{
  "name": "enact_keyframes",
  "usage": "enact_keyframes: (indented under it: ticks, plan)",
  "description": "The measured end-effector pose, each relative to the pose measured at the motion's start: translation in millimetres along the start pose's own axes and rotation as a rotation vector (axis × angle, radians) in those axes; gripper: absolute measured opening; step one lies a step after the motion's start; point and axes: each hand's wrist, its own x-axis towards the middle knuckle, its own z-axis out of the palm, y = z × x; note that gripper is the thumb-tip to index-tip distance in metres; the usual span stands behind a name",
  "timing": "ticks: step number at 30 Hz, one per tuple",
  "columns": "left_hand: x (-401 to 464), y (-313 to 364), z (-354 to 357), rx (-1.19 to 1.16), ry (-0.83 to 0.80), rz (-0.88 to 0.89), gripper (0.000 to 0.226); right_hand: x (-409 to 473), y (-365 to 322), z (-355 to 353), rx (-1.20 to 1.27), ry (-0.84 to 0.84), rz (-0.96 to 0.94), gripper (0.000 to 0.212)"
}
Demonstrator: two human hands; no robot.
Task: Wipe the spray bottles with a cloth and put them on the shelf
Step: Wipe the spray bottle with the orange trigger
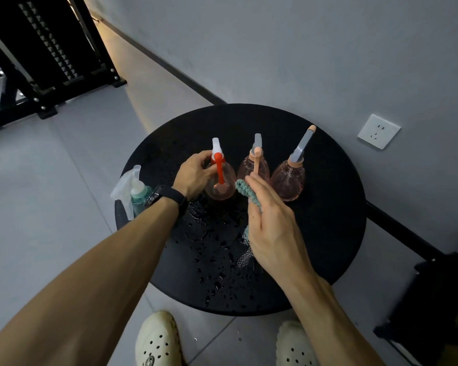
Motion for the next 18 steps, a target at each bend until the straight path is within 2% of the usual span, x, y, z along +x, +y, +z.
enact_keyframes:
  ticks: [5,9,13,18]
  plan:
    - [-10.8,-3.5,-5.9,0.0,0.01,0.054,0.015,-0.5,0.5,-0.7,-0.002,0.006,0.004,0.046]
    - [-25.1,1.3,-20.6,-0.096,0.042,0.051,0.026,-0.4,1.2,-3.8,0.019,0.031,0.008,0.046]
    - [-51.0,9.6,-39.1,-0.19,0.074,0.044,0.016,0.7,2.7,-8.2,0.031,0.056,0.002,0.045]
    - [-93.0,26.0,-52.0,-0.389,0.065,0.05,0.025,1.2,-5.8,-9.6,0.081,0.064,-0.035,0.045]
